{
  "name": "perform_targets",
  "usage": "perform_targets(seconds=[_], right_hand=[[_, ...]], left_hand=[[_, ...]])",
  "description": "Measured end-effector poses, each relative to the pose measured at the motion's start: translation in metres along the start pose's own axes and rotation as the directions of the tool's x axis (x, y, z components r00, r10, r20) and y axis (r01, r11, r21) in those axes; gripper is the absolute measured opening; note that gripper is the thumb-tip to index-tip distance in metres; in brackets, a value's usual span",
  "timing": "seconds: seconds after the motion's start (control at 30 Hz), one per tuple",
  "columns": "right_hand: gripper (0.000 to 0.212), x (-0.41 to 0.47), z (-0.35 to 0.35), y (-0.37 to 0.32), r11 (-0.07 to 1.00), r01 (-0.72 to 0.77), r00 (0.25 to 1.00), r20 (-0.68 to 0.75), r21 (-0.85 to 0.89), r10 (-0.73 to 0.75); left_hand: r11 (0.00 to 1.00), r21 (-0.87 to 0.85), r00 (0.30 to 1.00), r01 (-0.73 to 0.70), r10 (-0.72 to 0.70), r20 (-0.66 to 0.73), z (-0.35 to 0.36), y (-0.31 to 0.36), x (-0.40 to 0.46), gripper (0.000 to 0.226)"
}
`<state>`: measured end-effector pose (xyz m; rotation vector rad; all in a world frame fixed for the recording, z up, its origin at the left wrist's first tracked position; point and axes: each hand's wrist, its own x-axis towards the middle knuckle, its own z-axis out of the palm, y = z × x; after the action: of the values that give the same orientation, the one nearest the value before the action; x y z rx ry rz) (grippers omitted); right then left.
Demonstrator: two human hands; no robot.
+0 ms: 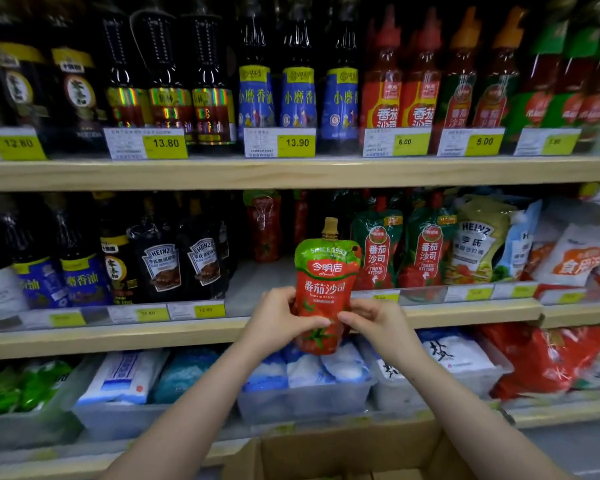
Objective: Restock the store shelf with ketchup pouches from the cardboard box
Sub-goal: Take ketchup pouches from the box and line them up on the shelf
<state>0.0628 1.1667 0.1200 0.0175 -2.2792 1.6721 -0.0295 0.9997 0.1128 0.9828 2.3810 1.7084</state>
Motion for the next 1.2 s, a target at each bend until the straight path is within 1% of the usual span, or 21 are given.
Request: perform_targets(seconds=[0.13,0.27,0.4,0.53,0.63,0.7,0.8,0.83,0.87,0.93,0.97,1.0,1.1,1.2], right_hand=[[0.024,0.037,-0.007,-0.022,0.989,0.108,0.991,-0.065,-0.098,-0.115],[0.025,0.069,-0.004,-0.028,0.98,0.128,0.982,-0.117,-0.15,-0.146],[0.025,0.086,0.004,-0.014,0.957,0.09,0.984,-0.122,-0.274,-0.127],[0.027,0.097,0.005,0.004,0.931,0.002,0.979,-0.187,-0.366,-0.076],[0.024,0.099,0.006,0.011,0.928,-0.008,0.979,-0.19,-0.371,-0.067],[0.026,0.095,0.007,0.011,0.927,-0.006,0.979,-0.189,-0.376,-0.07],[0.037,0.081,0.01,0.011,0.94,0.016,0.982,-0.171,-0.339,-0.078],[0.038,0.074,0.009,0.012,0.944,0.027,0.984,-0.155,-0.33,-0.082],[0.035,0.067,0.008,0.013,0.939,0.046,0.988,-0.125,-0.342,-0.094],[0.023,0.058,0.005,0.016,0.888,0.1,0.99,-0.048,-0.45,-0.135],[0.021,0.057,0.004,0.018,0.852,0.119,0.988,-0.021,-0.51,-0.151],[0.023,0.057,0.005,0.018,0.826,0.119,0.989,-0.01,-0.552,-0.15],[0.032,0.065,0.01,0.018,0.788,0.09,0.993,-0.003,-0.609,-0.116],[0.037,0.078,0.016,0.018,0.747,0.064,0.997,0.006,-0.662,-0.08]], left_hand=[[0.989,0.072,0.983,-0.126,0.135,-0.128,-0.01,0.018,0.032,0.03],[0.983,0.088,0.965,-0.159,0.174,-0.196,-0.018,0.013,0.06,0.033],[0.989,0.119,0.976,-0.089,0.111,-0.187,-0.016,-0.006,0.075,0.034],[0.992,0.124,0.996,-0.003,0.013,-0.088,-0.009,-0.022,0.08,0.037],[0.992,0.124,0.997,0.007,0.003,-0.079,-0.004,-0.027,0.082,0.041],[0.988,0.153,0.997,0.003,0.009,-0.08,-0.002,-0.026,0.082,0.044],[0.984,0.176,0.99,0.023,0.002,-0.143,-0.005,-0.027,0.072,0.065],[0.982,0.188,0.988,0.004,0.026,-0.155,-0.008,-0.029,0.066,0.066],[0.974,0.223,0.988,-0.05,0.081,-0.132,-0.011,-0.032,0.058,0.06],[0.921,0.348,0.982,-0.175,0.187,0.002,-0.017,-0.037,0.046,0.04],[0.889,0.408,0.978,-0.21,0.199,0.069,-0.02,-0.039,0.042,0.031],[0.865,0.454,0.976,-0.216,0.186,0.11,-0.022,-0.04,0.041,0.025],[0.802,0.562,0.979,-0.203,0.16,0.126,-0.029,-0.04,0.049,0.023],[0.766,0.604,0.975,-0.221,0.174,0.136,-0.033,-0.044,0.062,0.025]])
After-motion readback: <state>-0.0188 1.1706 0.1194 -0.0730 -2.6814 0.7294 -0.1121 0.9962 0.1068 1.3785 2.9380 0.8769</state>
